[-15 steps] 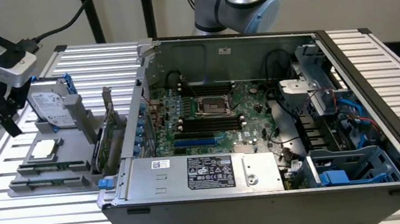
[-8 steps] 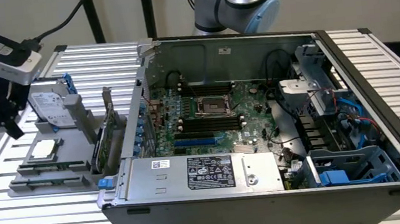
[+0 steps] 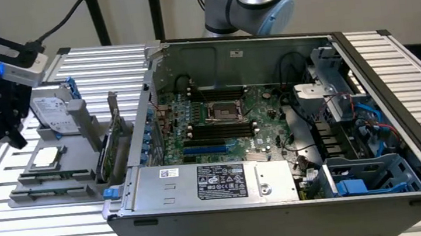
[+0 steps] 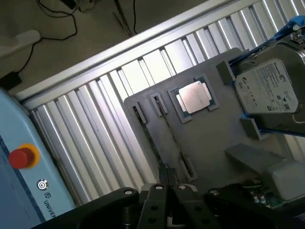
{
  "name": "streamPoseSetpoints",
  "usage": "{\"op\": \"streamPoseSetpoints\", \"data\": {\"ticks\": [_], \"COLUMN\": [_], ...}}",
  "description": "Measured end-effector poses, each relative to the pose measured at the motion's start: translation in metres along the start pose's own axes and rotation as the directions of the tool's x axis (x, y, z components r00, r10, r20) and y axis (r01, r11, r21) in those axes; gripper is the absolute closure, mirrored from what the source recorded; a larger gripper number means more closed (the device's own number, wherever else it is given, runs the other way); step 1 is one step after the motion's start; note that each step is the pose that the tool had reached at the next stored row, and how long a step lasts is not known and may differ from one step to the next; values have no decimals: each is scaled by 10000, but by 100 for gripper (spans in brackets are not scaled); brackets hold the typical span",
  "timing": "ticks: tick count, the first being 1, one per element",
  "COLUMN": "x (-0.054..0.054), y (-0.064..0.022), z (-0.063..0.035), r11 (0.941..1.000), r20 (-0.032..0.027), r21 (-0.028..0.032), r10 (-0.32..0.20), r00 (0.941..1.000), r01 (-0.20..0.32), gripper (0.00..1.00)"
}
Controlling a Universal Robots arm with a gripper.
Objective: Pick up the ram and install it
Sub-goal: 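Pick up the ram and move it above insertion slot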
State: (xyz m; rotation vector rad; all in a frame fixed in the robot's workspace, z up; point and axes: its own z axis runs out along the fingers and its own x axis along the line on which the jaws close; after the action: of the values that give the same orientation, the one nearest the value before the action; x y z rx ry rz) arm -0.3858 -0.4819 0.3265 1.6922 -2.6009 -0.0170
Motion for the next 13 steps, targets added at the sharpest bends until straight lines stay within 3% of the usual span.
{"op": "streamPoseSetpoints", "data": {"ticks": [3, 7, 13], "x": [-1, -2, -3], "y": [-1, -1, -3], "z": [23, 53, 94], "r11": [9985, 9918, 9722], "r20": [-17, -41, -78], "r21": [14, 31, 54], "r10": [-544, -1275, -2341], "r00": [9985, 9918, 9722], "r01": [544, 1275, 2341], "gripper": [89, 89, 89]}}
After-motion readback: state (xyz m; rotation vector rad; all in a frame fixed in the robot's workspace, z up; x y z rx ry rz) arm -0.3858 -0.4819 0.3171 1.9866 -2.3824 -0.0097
